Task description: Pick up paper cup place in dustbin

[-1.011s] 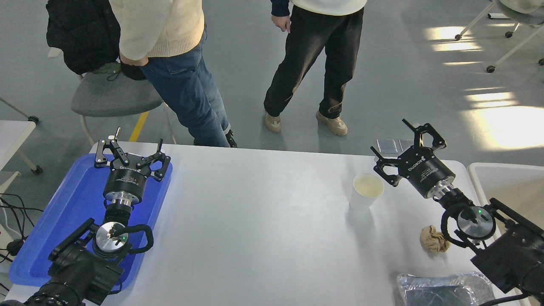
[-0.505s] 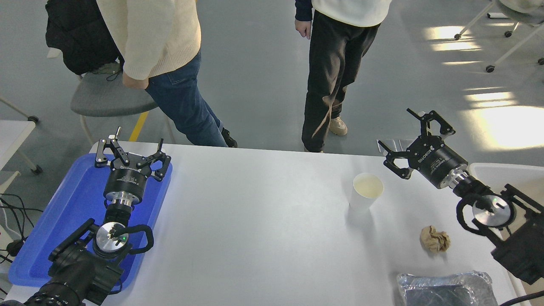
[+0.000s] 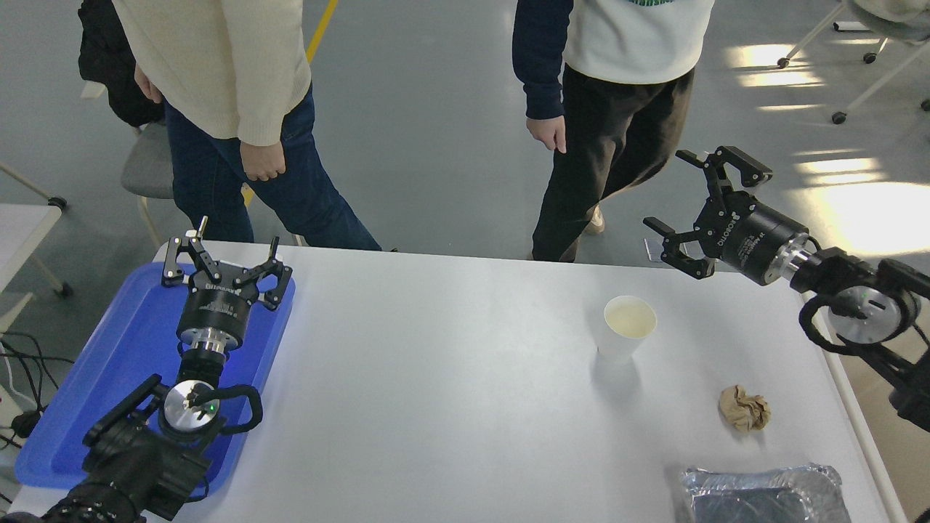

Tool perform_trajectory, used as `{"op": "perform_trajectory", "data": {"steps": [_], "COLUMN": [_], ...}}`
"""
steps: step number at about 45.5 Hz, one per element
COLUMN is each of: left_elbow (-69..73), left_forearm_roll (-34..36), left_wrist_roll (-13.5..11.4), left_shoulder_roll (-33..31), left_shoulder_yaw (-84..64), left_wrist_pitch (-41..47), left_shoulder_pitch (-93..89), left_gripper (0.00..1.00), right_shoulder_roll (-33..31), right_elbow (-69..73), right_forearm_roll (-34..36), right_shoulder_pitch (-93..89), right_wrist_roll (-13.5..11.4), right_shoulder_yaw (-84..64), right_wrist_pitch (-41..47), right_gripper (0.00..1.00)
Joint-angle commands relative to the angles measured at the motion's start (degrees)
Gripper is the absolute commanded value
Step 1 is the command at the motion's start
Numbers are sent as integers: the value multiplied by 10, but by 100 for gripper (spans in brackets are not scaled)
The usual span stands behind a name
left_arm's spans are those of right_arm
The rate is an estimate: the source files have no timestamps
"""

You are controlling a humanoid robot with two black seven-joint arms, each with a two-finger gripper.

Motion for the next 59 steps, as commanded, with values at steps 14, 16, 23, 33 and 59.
{"op": "perform_trajectory", "data": {"steps": [14,16,23,33,59], "left_elbow": [0,0,0,0,0], "left_forearm_roll": [0,0,0,0,0], "left_wrist_roll": [0,0,0,0,0], "left_shoulder_roll": [0,0,0,0,0], "left_shoulder_yaw": [0,0,-1,0,0], "left_wrist_pitch": [1,1,1,1,0], "left_shoulder_pitch": [0,0,0,-1,-1], "left_gripper": [100,100,100,100,100], "right_shoulder_roll": [-125,-126,-131,-131,5], "right_elbow": [108,116,152,206,232], "right_forearm_roll": [-19,-38,-126,-215,-276], "right_shoulder_pitch": [274,301,371,430,607], "right_wrist_roll": [8,8,9,8,8], "right_shoulder_yaw": [-381,-418,-522,-594,-810], "right_wrist_pitch": [-3,-3,-2,26,76], "right_gripper": [100,100,100,100,100]}}
